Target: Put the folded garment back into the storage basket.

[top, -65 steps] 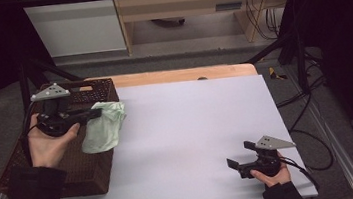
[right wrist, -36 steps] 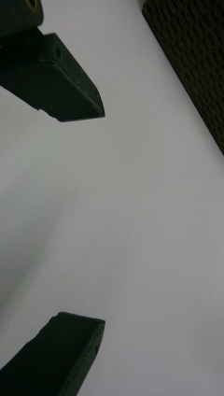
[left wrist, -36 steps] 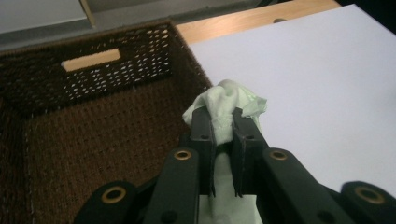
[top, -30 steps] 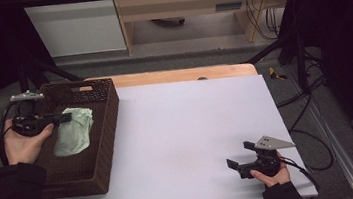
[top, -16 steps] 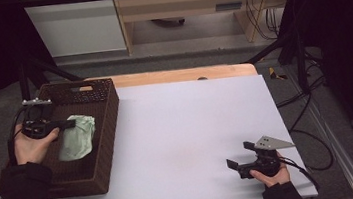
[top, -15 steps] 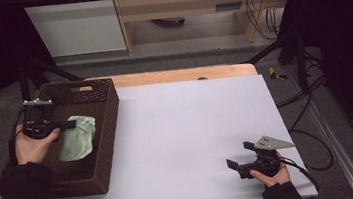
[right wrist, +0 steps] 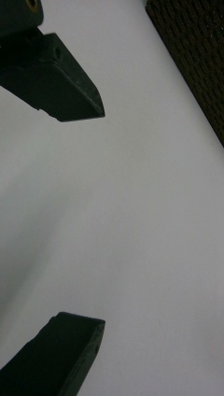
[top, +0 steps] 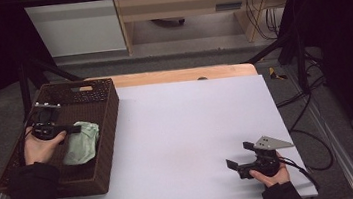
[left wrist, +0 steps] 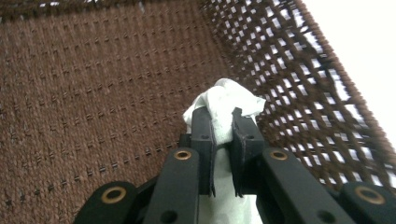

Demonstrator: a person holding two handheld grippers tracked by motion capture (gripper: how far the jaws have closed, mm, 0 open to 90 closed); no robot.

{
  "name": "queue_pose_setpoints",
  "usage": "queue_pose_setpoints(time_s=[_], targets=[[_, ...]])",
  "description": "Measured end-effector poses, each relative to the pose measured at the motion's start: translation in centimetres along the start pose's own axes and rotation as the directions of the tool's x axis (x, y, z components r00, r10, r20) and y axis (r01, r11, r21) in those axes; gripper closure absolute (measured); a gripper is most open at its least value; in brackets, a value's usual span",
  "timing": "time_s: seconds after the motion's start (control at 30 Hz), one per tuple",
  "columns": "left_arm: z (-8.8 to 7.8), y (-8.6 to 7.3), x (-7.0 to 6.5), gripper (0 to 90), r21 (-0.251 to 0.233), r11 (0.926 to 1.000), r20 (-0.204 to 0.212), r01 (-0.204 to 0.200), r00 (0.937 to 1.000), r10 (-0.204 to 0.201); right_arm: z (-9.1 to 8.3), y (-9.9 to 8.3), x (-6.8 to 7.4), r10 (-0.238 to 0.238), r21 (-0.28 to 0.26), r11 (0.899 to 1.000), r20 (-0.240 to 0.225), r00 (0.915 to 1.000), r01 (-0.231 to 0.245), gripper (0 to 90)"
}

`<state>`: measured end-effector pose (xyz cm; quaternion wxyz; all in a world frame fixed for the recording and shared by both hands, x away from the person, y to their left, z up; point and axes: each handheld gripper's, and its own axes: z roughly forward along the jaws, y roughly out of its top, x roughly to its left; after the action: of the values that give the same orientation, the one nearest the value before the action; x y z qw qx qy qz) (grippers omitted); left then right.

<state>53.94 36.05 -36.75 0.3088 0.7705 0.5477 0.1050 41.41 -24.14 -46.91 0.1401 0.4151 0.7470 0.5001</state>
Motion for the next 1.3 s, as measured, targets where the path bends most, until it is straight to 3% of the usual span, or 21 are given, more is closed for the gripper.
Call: queue_pose_setpoints(time_s=[0.47, 0.67, 0.8, 0.93, 1.03, 1.17, 1.3], targets=[[1.5, -0.2, 1.9, 80.5, 0.007, 1.0000, -0.112, 0.001, 0.9938, 0.000, 0.0, 0.0, 0.0, -0.004, -0.001, 1.000, 0.001, 1.0000, 0.004, 2.3], [2.2, -0.3, 2.5, 77.1, 0.005, 1.0000, -0.184, 0.002, 0.9829, -0.001, 0.0, 0.0, 0.0, -0.004, 0.000, 1.000, 0.000, 1.0000, 0.004, 2.2], [2.5, -0.5, 2.9, 71.8, -0.001, 1.0000, -0.233, -0.009, 0.9724, 0.008, 0.0, 0.0, 0.0, -0.004, 0.000, 1.000, 0.000, 1.0000, 0.004, 2.3], [2.4, -0.8, 3.5, 57.9, -0.029, 0.9994, -0.276, 0.018, 0.9607, -0.025, 0.0, 0.0, 0.0, -0.004, -0.001, 1.000, 0.000, 1.0000, 0.004, 2.3], [1.8, -0.9, 3.7, 50.1, -0.079, 0.9957, -0.279, 0.048, 0.9579, -0.068, 0.0, 0.0, 0.0, -0.002, -0.004, 1.000, -0.003, 1.0000, 0.002, 2.3], [0.8, -1.2, 3.6, 40.4, -0.149, 0.9879, -0.267, 0.043, 0.9603, -0.082, 0.0, 0.0, 0.0, -0.001, -0.005, 1.000, -0.004, 1.0000, 0.001, 2.3], [-0.1, -1.5, 3.3, 33.2, -0.229, 0.9716, -0.198, 0.059, 0.9744, -0.106, 0.0, 0.0, 0.0, -0.002, -0.005, 1.000, -0.003, 1.0000, 0.002, 2.3]])
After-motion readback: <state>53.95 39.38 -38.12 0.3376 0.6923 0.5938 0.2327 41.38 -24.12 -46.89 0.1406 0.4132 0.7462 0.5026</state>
